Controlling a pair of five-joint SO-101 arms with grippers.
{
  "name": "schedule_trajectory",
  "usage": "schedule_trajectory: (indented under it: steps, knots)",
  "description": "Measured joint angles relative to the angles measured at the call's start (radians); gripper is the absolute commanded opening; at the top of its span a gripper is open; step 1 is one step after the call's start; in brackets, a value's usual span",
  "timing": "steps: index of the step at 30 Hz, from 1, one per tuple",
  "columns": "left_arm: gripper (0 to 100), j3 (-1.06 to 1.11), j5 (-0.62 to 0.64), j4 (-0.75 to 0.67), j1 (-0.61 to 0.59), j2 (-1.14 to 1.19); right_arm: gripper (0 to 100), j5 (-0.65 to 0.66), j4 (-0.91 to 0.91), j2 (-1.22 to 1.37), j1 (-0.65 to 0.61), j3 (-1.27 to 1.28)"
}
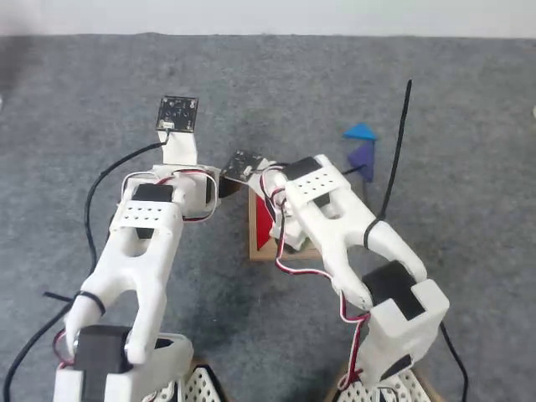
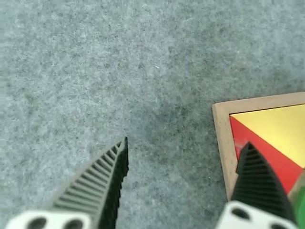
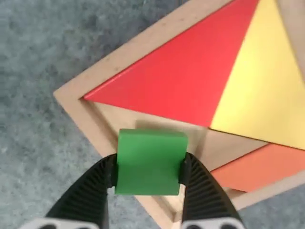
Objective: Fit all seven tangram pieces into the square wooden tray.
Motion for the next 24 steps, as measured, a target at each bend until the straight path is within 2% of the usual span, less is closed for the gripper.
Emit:
schedule_trajectory:
  steps: [6, 9, 18, 24]
  knots:
    - [35, 0.0, -0.003, 0.0, 0.006, 0.0, 33.8, 0.0, 0.002, 0.0, 0.034, -0.026]
    - [35, 0.0, -0.003, 0.0, 0.003, 0.0, 40.4, 0.0, 0.002, 0.0, 0.034, -0.026]
    - [35, 0.0, -0.005, 0.0, 0.002, 0.0, 31.4, -0.003, 0.028, 0.0, 0.003, -0.026]
    - [35, 0.0, -0.005, 0.0, 0.002, 0.0, 30.4, -0.002, 0.068, -0.008, 0.032, -0.041]
